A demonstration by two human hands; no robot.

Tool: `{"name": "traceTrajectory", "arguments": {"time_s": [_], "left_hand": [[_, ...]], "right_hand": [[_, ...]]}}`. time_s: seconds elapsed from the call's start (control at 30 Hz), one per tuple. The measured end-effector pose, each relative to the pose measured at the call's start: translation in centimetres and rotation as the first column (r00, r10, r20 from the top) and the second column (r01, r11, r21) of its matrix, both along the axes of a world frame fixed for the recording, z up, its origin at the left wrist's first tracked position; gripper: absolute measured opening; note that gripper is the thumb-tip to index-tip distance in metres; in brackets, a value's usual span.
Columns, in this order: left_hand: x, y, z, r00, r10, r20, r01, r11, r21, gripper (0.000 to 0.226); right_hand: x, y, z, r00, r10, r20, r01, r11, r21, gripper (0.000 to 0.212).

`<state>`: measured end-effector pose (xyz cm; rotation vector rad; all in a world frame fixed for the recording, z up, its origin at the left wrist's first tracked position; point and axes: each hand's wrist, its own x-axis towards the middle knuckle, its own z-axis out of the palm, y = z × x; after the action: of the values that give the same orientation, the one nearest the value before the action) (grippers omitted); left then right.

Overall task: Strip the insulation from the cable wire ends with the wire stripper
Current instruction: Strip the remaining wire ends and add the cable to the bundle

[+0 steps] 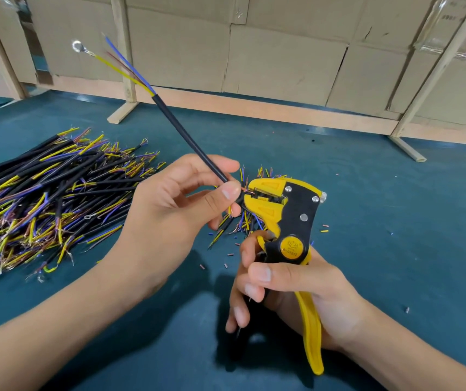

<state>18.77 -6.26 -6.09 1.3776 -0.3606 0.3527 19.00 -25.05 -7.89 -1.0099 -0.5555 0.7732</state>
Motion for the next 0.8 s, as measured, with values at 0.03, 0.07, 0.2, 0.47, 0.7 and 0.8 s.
{"name": "traceTrajectory", "arguments": {"time_s": [0.03,0.07,0.2,0.47,0.7,0.8], "left_hand": [[0.0,0.0,0.02,1.0,-0.006,-0.009,0.006,1.0,-0.019,0.018],[0.0,-0.01,0.04,1.0,-0.011,-0.019,0.011,0.999,-0.032,0.017],[0.0,-0.03,-0.04,0.999,0.009,-0.044,-0.011,0.999,-0.047,0.016],[-0.32,-0.43,0.18,0.972,-0.153,-0.178,0.094,0.948,-0.304,0.019],[-0.5,-0.91,-0.11,0.987,-0.043,-0.152,0.024,0.992,-0.123,0.017],[-0.43,-0.49,0.03,0.994,-0.01,-0.113,0.006,0.999,-0.038,0.017]], "right_hand": [[0.01,0.0,0.01,1.0,0.0,0.003,0.0,1.0,0.0,0.022],[0.02,0.0,-0.01,1.0,0.001,0.004,-0.001,1.0,0.0,0.024],[0.05,-0.02,-0.12,1.0,0.008,-0.005,-0.008,1.0,0.01,0.026],[0.14,-0.01,-0.12,1.0,0.02,0.003,-0.02,1.0,0.021,0.025],[0.29,-0.1,-0.26,0.999,0.02,0.025,-0.02,1.0,0.014,0.024],[0.35,-0.12,-0.25,0.999,0.015,0.031,-0.015,1.0,0.001,0.023]]}}
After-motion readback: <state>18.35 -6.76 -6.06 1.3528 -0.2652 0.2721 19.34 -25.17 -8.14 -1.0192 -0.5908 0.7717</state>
